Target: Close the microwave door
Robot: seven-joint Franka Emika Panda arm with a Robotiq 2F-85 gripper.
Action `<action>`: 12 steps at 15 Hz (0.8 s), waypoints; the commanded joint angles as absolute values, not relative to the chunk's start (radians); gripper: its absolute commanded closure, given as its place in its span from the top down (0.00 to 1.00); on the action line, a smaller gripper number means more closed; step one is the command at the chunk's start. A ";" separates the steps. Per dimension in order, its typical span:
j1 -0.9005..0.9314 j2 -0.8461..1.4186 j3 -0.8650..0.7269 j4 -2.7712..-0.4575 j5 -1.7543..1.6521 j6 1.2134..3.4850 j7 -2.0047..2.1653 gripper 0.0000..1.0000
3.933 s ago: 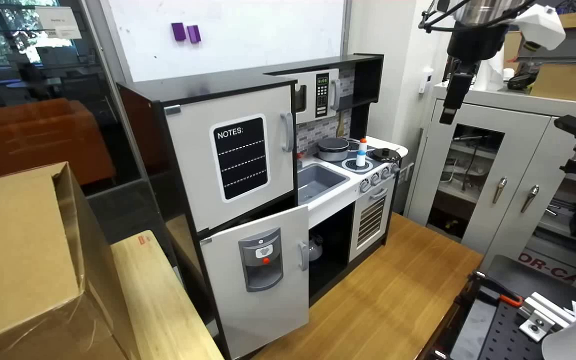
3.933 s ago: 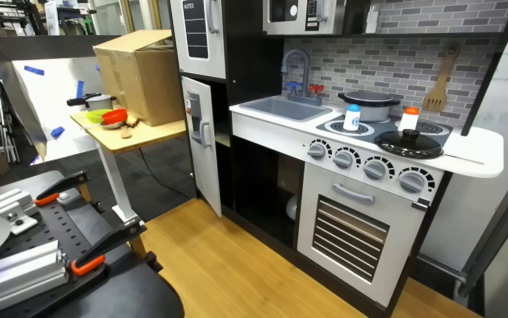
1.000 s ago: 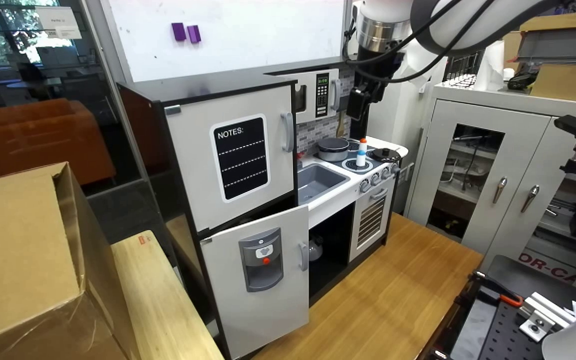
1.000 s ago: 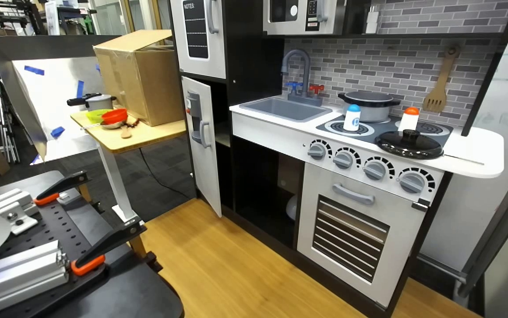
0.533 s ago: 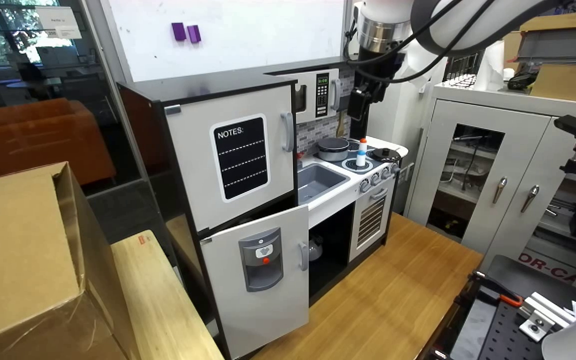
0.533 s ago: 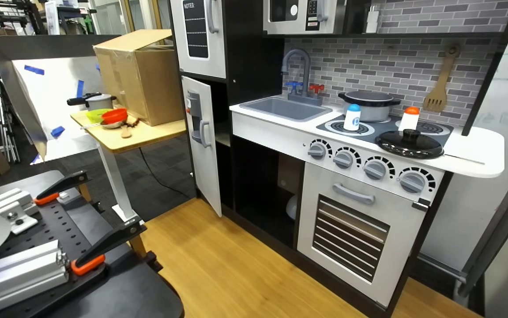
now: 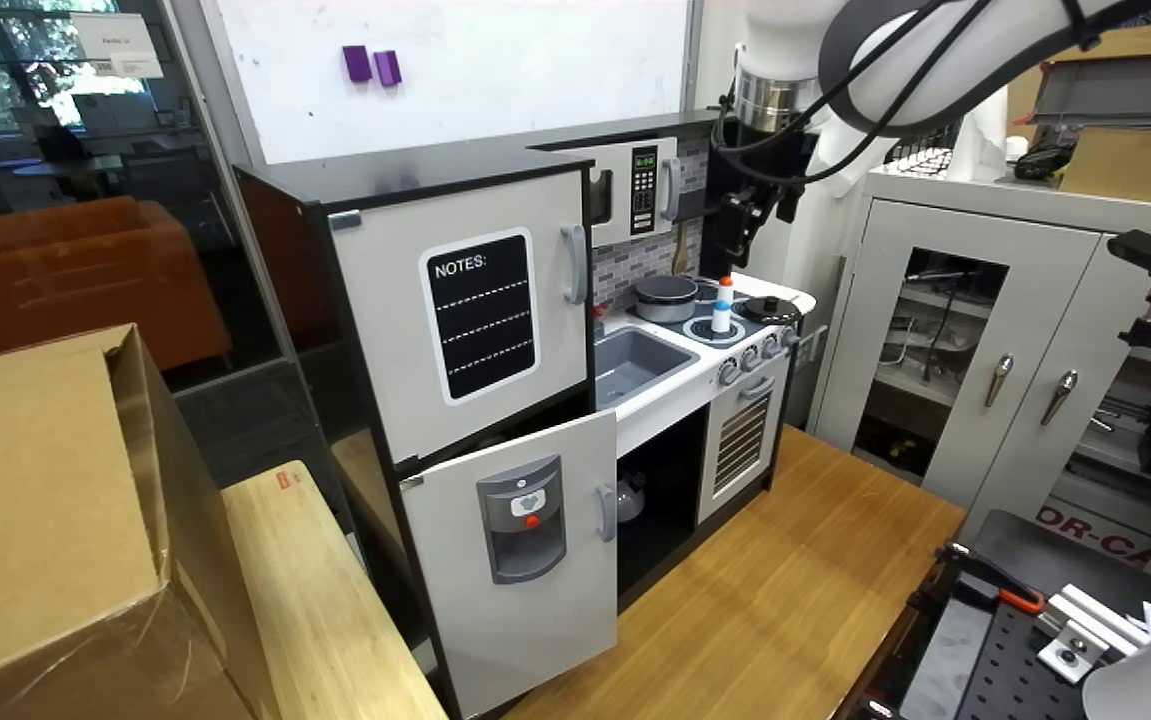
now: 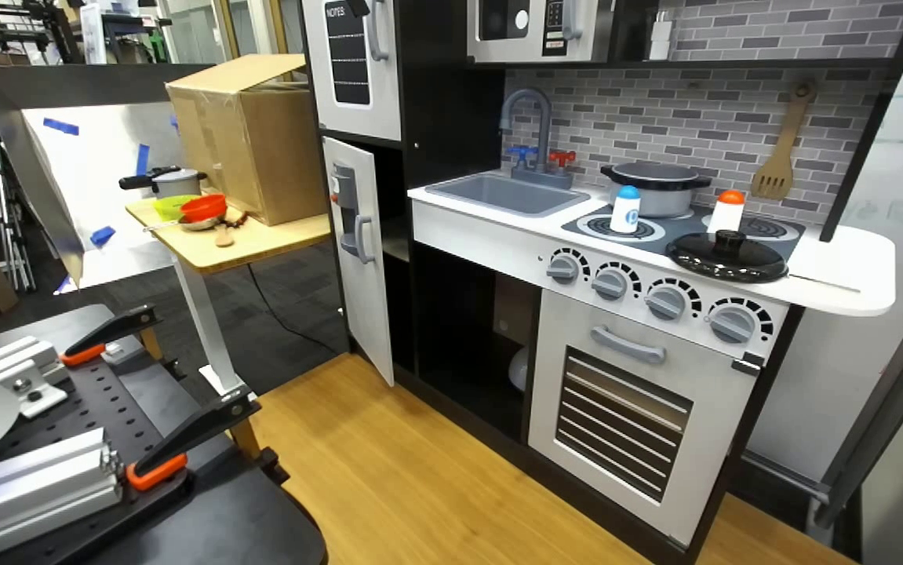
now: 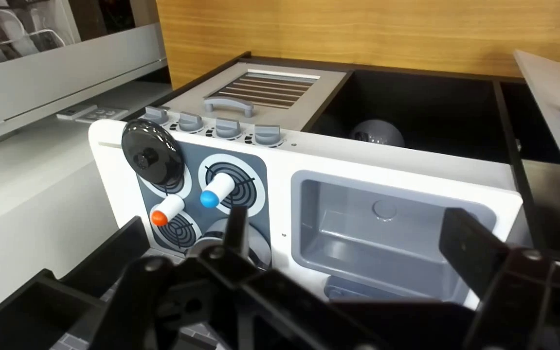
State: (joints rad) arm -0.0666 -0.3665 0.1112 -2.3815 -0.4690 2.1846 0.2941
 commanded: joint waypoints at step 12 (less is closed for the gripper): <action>-0.105 -0.223 0.084 -2.226 -0.700 2.195 0.417 1.00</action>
